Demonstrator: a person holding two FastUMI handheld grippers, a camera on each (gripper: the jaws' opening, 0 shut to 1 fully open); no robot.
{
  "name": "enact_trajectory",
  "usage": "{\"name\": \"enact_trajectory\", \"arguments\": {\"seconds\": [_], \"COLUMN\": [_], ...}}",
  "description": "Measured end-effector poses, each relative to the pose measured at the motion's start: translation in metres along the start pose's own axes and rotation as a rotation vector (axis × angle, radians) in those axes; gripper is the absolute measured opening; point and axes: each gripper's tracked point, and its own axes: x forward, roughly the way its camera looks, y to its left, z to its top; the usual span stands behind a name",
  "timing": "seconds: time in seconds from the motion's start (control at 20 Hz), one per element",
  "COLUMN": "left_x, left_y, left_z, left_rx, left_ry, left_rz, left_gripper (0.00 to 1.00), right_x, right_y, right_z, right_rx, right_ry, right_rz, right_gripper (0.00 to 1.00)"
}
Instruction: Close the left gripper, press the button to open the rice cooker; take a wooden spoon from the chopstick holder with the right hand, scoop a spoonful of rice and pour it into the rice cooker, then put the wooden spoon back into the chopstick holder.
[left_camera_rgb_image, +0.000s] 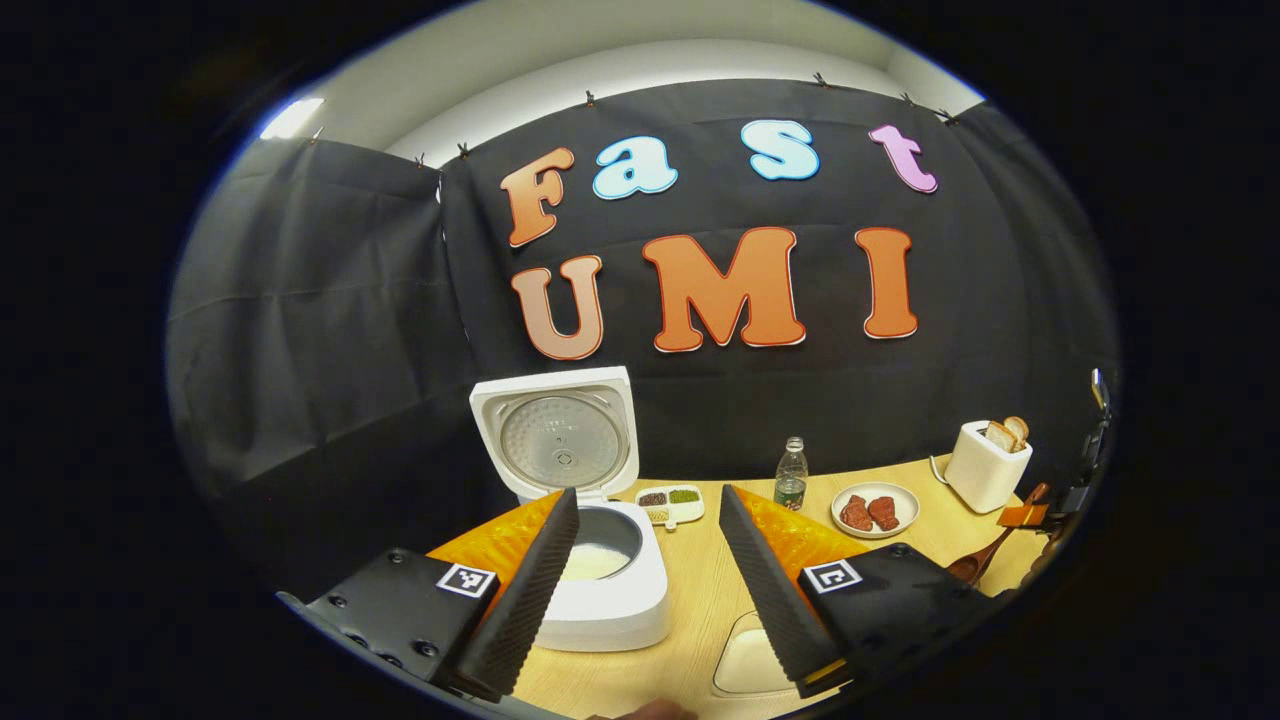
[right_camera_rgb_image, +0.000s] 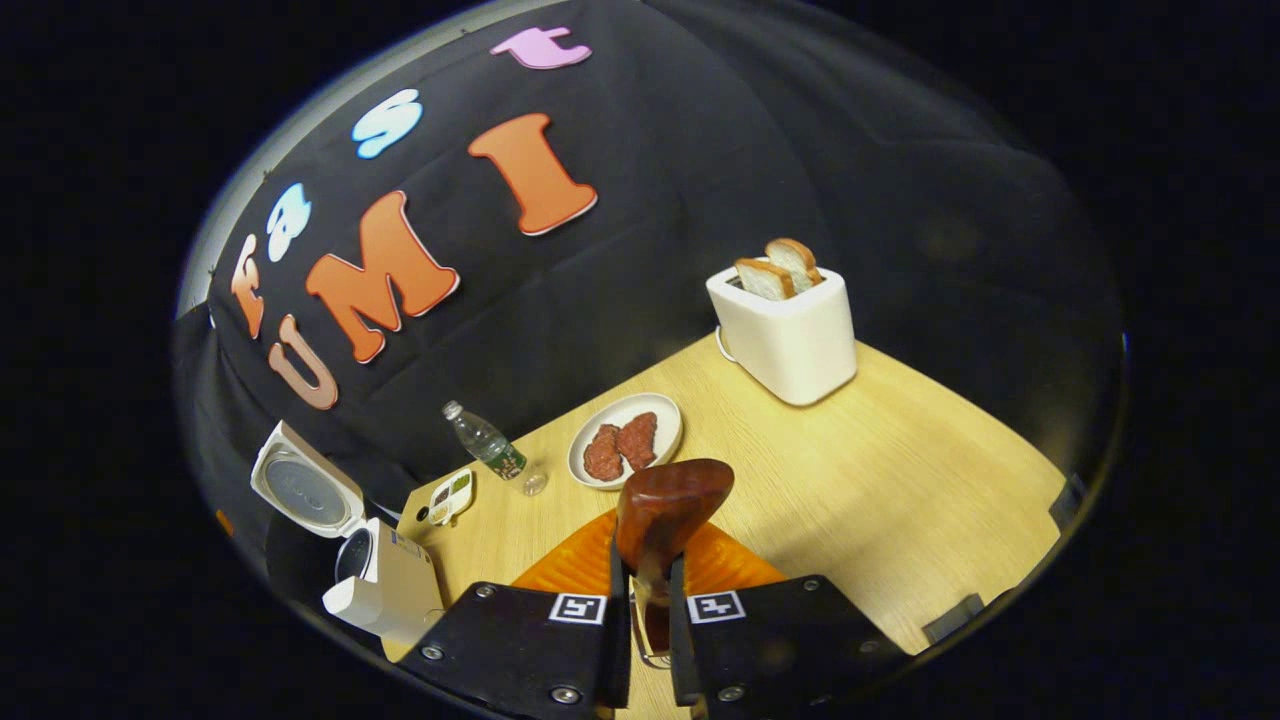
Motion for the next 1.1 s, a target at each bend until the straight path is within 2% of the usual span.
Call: {"name": "enact_trajectory", "arguments": {"seconds": [0.2, 0.4, 0.45, 0.7, 0.85, 1.1], "left_x": [0.004, 0.006, 0.005, -0.001, -0.005, -0.006], "left_y": [0.022, 0.051, 0.060, 0.096, 0.115, 0.141], "left_z": [0.001, -0.007, -0.008, -0.018, -0.023, -0.036], "left_rx": [-0.035, -0.088, -0.097, -0.121, -0.107, -0.114], "left_ry": [-0.016, 0.008, 0.018, 0.039, 0.046, 0.078], "left_rz": [0.004, 0.024, 0.035, 0.067, 0.090, 0.116], "left_gripper": [0.96, 0.96, 1.00, 1.00, 1.00, 1.00], "right_x": [-0.021, -0.040, -0.043, -0.047, -0.041, -0.024], "right_y": [0.039, 0.095, 0.110, 0.166, 0.180, 0.176], "right_z": [0.017, 0.012, 0.007, -0.039, -0.072, -0.114], "right_rx": [-0.093, -0.142, -0.150, -0.252, -0.355, -0.599], "right_ry": [-0.058, -0.063, -0.057, 0.002, 0.034, 0.033], "right_rz": [0.051, 0.141, 0.167, 0.255, 0.258, 0.207], "right_gripper": [0.16, 0.16, 0.16, 0.16, 0.16, 0.16]}}
